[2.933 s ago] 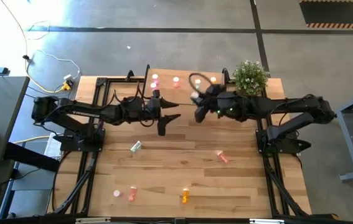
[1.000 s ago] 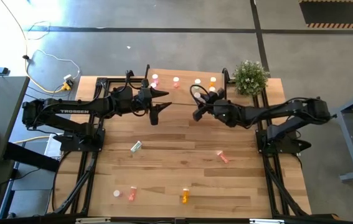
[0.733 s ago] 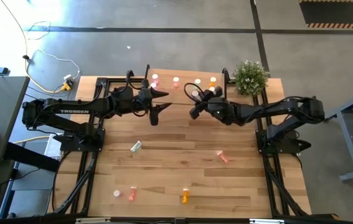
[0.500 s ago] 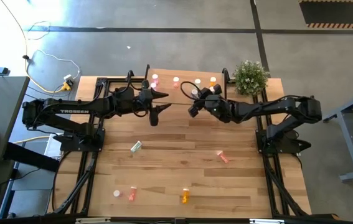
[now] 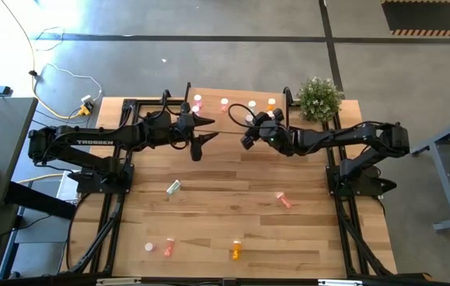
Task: Pick and place medicine bottles onto shelf by color
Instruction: Put the bottom blue pill bottle aligned with the other blue pill bottle on the shelf
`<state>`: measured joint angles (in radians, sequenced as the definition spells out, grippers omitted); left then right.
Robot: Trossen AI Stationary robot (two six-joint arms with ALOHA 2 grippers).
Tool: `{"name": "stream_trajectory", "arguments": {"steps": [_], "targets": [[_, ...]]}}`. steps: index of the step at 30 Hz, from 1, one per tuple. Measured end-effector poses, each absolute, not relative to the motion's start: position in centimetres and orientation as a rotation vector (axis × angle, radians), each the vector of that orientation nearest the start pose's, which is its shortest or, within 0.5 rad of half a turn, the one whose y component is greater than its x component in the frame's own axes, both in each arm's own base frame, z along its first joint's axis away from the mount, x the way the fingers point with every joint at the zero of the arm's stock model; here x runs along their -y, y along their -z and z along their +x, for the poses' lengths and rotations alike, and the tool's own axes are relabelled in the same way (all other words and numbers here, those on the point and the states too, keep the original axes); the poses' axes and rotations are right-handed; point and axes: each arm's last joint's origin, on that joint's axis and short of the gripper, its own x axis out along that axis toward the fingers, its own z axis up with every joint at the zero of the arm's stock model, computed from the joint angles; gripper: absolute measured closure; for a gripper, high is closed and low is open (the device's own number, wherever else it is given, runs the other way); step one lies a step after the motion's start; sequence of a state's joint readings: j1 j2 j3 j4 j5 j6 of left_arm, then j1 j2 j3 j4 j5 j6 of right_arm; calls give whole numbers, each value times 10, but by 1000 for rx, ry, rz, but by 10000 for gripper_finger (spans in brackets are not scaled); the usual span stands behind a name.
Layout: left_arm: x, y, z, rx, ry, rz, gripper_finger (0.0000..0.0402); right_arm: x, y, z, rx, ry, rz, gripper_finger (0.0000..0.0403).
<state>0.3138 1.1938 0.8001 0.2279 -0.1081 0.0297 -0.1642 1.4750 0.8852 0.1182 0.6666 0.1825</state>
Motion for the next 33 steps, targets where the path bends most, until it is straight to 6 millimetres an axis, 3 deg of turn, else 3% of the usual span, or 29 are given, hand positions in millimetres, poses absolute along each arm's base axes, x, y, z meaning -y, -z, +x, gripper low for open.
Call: {"name": "stream_trajectory", "arguments": {"steps": [10, 27, 33], "targets": [[-85, -295, 253, -172, -418, 12, 193, 69, -238, 304, -401, 886, 36, 292], [-85, -295, 253, -172, -418, 12, 193, 69, -238, 304, -386, 892, 64, 219], [-85, -295, 253, -172, -418, 12, 193, 69, -238, 304, -385, 892, 64, 210]]}}
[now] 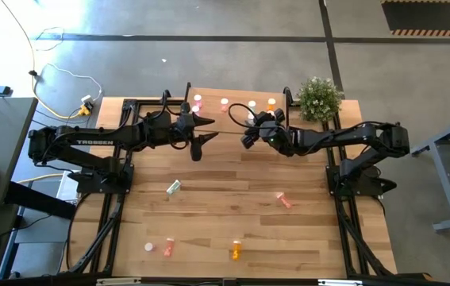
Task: Pick and place medicine bottles onto shelf by color
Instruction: Put the bottom blue pill bottle aligned with the other blue pill bottle on the shelf
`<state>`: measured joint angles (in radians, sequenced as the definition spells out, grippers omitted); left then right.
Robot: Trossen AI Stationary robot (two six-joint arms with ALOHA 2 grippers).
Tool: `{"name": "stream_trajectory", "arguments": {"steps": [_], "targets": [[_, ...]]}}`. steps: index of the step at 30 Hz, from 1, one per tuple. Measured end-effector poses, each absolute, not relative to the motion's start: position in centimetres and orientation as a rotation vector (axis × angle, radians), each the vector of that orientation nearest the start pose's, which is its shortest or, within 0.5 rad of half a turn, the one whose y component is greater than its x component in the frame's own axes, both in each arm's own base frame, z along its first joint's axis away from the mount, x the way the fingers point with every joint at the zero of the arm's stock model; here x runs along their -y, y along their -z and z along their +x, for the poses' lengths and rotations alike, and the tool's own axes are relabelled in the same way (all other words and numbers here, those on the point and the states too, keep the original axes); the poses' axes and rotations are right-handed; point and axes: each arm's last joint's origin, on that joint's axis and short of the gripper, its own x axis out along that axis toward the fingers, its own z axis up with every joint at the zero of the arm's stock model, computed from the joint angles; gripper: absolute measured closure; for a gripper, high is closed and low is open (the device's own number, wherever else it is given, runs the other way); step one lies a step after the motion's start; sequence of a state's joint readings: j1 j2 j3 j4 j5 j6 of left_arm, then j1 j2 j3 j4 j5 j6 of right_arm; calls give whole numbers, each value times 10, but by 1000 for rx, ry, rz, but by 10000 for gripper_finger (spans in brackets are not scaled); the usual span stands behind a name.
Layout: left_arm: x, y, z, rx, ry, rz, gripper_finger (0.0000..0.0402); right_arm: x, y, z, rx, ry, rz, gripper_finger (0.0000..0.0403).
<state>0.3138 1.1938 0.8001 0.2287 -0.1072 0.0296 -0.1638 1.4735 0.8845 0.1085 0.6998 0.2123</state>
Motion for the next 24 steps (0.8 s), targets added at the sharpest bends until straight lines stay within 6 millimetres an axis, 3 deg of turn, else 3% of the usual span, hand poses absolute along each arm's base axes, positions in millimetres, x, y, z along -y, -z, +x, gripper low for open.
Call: {"name": "stream_trajectory", "arguments": {"steps": [16, 24], "targets": [[-85, -295, 253, -171, -418, 12, 193, 70, -253, 301, -316, 931, 68, 210], [-85, -294, 253, -172, -417, 12, 193, 68, -305, 309, -331, 891, 25, 210]]}}
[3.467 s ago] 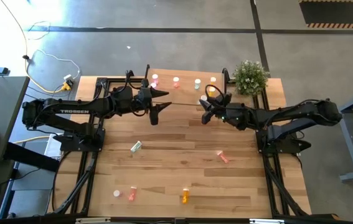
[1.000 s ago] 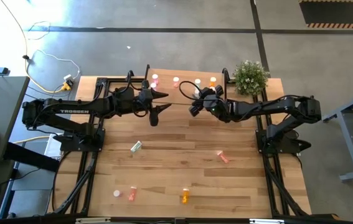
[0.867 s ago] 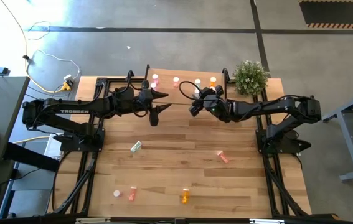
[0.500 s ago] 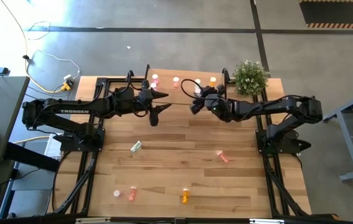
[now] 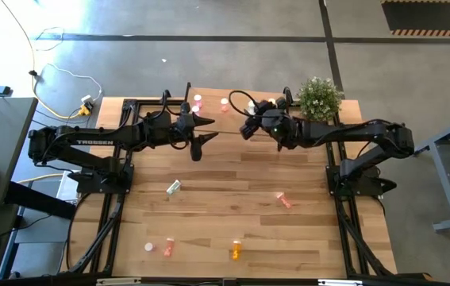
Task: Pick and place medicine bottles onto shelf by color
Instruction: Put the bottom blue pill bottle aligned with the other blue pill bottle on the shelf
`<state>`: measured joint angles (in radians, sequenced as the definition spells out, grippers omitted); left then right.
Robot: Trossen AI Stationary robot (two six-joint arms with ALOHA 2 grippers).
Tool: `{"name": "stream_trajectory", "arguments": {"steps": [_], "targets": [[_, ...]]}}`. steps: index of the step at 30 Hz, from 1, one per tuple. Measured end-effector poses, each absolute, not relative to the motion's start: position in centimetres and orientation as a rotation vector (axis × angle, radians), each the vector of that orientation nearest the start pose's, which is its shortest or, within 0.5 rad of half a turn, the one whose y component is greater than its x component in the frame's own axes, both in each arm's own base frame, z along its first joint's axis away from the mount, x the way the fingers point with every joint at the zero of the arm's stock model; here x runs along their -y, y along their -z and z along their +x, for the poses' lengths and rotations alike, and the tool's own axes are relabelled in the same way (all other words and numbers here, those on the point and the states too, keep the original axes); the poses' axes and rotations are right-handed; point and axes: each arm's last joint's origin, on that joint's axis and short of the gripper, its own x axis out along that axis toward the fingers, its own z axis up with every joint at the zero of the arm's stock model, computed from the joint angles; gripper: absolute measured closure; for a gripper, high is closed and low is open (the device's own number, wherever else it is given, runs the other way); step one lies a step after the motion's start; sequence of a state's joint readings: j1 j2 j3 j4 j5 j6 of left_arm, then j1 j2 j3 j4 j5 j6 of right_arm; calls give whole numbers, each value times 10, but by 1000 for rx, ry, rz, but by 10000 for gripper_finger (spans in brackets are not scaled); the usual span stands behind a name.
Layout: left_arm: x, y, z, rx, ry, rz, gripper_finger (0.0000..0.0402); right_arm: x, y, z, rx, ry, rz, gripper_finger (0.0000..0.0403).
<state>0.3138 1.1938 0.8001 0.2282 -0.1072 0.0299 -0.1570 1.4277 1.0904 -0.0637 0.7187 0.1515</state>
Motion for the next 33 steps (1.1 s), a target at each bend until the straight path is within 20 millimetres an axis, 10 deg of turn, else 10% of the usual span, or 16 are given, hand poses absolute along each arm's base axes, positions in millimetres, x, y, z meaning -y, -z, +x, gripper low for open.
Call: {"name": "stream_trajectory", "arguments": {"steps": [13, 33], "targets": [[-85, -286, 252, -263, -411, 29, 193, 87, -391, 288, -554, 559, 148, 210], [-85, -286, 252, -262, -412, 29, 193, 96, -305, 291, -713, 246, 196, 211]]}}
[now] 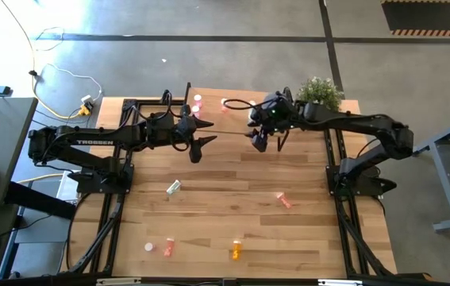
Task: Pick and place medicine bottles onto shelf by color
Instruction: Put the bottom blue pill bottle aligned with the other blue pill bottle on the shelf
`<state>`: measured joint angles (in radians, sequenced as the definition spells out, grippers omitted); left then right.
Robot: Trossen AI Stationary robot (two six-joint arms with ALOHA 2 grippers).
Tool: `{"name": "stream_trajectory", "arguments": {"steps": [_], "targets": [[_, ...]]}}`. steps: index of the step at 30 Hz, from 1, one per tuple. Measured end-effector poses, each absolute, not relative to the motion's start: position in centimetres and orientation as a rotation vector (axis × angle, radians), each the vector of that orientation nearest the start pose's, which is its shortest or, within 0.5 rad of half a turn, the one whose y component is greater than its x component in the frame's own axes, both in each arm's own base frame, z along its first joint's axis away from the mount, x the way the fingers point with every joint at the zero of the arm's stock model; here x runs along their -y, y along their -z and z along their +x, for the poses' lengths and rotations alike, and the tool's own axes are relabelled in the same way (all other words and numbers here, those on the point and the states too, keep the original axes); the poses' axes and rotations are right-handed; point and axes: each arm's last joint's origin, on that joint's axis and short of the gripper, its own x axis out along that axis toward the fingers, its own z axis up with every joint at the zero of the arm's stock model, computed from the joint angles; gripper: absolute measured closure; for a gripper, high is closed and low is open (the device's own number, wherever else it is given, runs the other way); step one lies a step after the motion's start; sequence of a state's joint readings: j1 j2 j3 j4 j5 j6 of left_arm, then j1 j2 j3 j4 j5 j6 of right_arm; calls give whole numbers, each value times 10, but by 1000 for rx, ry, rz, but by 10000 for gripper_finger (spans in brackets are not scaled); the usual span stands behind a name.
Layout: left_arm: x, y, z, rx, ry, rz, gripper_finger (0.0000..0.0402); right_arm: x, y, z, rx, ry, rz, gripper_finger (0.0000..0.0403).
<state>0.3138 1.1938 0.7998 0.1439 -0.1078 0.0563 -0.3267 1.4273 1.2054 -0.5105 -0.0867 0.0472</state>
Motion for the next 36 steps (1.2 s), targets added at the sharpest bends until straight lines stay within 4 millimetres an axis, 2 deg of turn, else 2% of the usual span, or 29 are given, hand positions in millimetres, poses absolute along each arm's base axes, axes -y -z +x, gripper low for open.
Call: {"name": "stream_trajectory", "arguments": {"steps": [7, 36], "targets": [[-85, -286, 252, -263, -412, 29, 193, 97, -292, 288, -743, 315, 207, 211], [-85, -287, 252, -261, -413, 29, 193, 101, -293, 288, -731, 445, 156, 211]]}}
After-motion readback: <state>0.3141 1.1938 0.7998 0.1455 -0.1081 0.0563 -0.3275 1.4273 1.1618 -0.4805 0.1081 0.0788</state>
